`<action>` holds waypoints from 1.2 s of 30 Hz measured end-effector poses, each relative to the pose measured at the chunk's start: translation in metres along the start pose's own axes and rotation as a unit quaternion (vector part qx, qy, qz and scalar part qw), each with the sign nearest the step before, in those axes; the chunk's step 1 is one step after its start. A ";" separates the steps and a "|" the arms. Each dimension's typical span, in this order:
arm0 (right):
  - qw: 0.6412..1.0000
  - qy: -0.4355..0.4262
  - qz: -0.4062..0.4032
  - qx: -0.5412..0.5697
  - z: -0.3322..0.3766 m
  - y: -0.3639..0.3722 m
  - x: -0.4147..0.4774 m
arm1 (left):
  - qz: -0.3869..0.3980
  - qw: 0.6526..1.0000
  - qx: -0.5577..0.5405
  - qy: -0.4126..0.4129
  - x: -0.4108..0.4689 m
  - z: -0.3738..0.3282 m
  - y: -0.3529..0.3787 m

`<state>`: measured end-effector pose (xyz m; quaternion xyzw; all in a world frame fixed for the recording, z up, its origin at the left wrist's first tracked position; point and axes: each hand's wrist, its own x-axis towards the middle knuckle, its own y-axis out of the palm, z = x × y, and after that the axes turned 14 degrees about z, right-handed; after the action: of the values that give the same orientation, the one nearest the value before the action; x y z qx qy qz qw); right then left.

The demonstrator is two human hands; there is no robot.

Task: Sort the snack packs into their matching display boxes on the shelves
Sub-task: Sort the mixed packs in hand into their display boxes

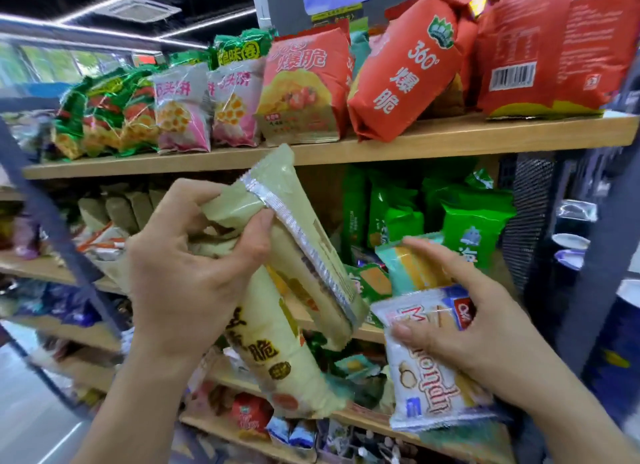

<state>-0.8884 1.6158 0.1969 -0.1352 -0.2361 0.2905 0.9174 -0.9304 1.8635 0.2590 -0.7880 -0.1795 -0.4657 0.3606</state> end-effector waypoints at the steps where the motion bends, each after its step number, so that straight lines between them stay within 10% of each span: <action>1: 1.000 0.005 0.003 0.017 -0.003 0.009 0.006 | 0.021 1.000 0.003 -0.012 -0.004 0.006 -0.006; 10: 0.956 0.059 0.146 0.248 -0.023 0.113 0.080 | 0.116 0.991 0.029 -0.054 -0.039 0.098 -0.066; 17: 0.791 -0.114 0.258 0.543 -0.038 0.216 0.143 | 0.212 0.965 -0.132 -0.081 -0.057 0.177 -0.115; 21: 0.804 -0.007 0.246 0.542 -0.033 0.251 0.169 | 0.236 0.961 -0.116 -0.089 -0.054 0.212 -0.136; 28: 0.939 0.072 0.080 0.326 0.001 0.281 0.200 | 0.223 0.966 0.090 -0.097 -0.035 0.243 -0.172; 36: 0.997 -0.034 -0.048 -0.051 -0.014 0.325 0.233 | 0.348 0.914 -0.068 -0.195 -0.019 0.264 -0.182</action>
<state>-0.8657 2.0120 0.1420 -0.1599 -0.2881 0.2380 0.9137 -0.8936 2.1816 0.2348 -0.8983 0.0720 -0.1591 0.4033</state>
